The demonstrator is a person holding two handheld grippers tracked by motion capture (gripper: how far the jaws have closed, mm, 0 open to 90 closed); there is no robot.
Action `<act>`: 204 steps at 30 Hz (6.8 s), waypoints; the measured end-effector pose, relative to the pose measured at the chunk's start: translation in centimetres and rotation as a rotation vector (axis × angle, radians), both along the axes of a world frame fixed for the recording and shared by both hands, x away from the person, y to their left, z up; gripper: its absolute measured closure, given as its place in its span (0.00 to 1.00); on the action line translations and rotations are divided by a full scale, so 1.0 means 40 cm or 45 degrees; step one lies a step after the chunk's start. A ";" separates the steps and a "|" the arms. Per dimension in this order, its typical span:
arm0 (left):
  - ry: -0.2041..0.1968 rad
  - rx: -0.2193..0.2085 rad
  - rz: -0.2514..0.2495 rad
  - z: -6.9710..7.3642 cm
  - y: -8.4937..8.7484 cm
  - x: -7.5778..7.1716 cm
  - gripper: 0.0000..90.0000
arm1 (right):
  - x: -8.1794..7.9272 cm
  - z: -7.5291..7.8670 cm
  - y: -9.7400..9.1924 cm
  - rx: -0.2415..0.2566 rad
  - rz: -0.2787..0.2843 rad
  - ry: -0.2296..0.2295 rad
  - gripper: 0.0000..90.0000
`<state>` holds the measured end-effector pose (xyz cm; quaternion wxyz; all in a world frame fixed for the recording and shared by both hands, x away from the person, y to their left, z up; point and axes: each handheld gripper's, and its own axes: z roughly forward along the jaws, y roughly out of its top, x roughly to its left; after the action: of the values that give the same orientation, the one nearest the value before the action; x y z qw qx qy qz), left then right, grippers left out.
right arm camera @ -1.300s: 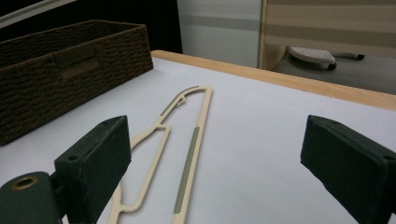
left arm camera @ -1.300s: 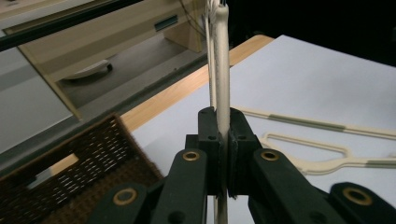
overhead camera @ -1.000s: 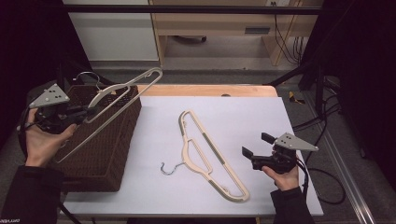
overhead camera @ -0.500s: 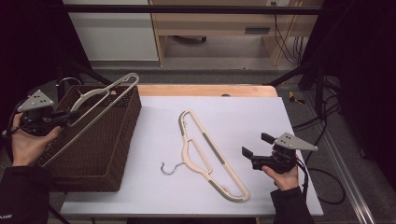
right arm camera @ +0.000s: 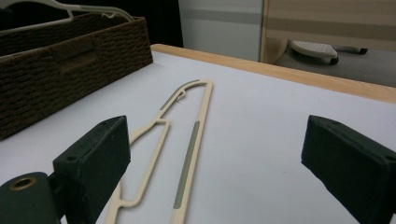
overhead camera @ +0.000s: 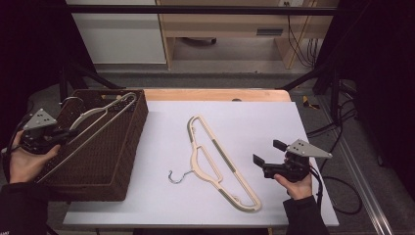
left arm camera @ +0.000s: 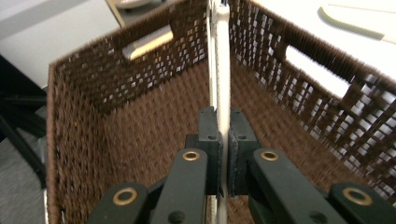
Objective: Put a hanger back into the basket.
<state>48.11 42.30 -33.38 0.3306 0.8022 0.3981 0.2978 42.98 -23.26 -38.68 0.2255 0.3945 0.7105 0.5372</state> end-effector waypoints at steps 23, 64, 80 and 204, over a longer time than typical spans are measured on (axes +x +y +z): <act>0.189 0.008 -0.061 -0.099 -0.060 -0.003 0.85 | -0.001 -0.002 0.005 -0.005 0.008 0.001 0.09; -0.295 -0.457 -0.165 0.006 -0.357 -0.148 0.09 | -0.019 0.008 0.030 -0.012 0.030 -0.025 0.09; -0.157 -0.468 -0.326 -0.088 -0.486 -0.140 0.11 | -0.021 0.000 0.034 -0.008 0.029 -0.028 0.09; 0.340 -0.087 -0.483 -0.214 -0.718 -0.058 0.99 | 0.012 -0.104 0.331 -0.187 0.292 0.112 0.15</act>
<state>45.80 13.57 -41.93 0.3520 0.8833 0.2904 0.1077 43.45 -10.02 -42.84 0.1595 0.3163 0.7977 0.4881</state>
